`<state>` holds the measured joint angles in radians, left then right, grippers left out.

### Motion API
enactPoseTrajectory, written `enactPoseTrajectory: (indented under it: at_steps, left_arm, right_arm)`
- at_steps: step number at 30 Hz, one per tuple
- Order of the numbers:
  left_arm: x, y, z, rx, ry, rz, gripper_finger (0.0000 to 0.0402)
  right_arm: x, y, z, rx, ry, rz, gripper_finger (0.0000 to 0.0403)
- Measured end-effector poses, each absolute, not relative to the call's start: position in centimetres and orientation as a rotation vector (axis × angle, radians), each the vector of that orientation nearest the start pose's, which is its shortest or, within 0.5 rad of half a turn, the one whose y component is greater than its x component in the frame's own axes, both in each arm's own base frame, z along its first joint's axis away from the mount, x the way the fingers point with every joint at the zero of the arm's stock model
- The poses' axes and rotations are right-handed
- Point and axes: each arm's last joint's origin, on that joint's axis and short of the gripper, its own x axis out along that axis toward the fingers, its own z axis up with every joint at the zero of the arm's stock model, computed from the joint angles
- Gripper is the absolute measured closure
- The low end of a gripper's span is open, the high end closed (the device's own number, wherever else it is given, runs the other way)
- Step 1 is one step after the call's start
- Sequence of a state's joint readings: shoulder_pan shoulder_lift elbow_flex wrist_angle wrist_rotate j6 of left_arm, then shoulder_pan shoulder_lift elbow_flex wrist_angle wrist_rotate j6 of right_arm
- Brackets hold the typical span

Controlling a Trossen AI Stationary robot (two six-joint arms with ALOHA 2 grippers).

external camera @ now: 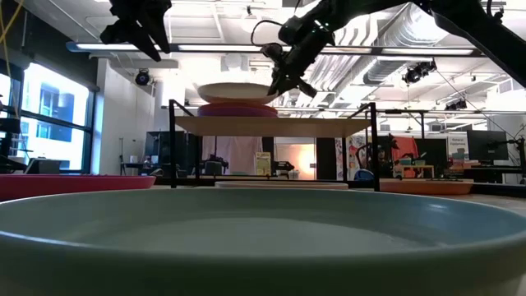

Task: Place and stack plates onto a shelf
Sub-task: Stack the gray plate on top of the orange plate on the shelf

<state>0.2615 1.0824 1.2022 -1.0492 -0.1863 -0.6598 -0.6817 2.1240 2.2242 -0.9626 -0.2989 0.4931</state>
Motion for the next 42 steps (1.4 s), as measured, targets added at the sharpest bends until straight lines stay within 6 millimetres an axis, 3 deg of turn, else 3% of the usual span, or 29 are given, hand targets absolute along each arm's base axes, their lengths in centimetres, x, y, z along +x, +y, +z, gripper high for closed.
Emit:
enactPoseTrajectory:
  at_steps: [17,32,42]
  left_arm:
    - [18.2,5.4,34.8,-0.618,0.772,0.7,0.0277]
    - [18.2,5.4,34.8,-0.61,0.775,0.697,0.0277]
    - [18.2,5.4,34.8,-0.618,0.772,0.7,0.0277]
  right_arm:
    - [36.8,-27.9,32.9,0.868,0.725,-0.562,0.04]
    - [37.1,-27.8,32.8,0.823,0.727,-0.549,0.0307]
    - [36.1,-27.9,32.9,0.836,0.775,-0.53,0.03]
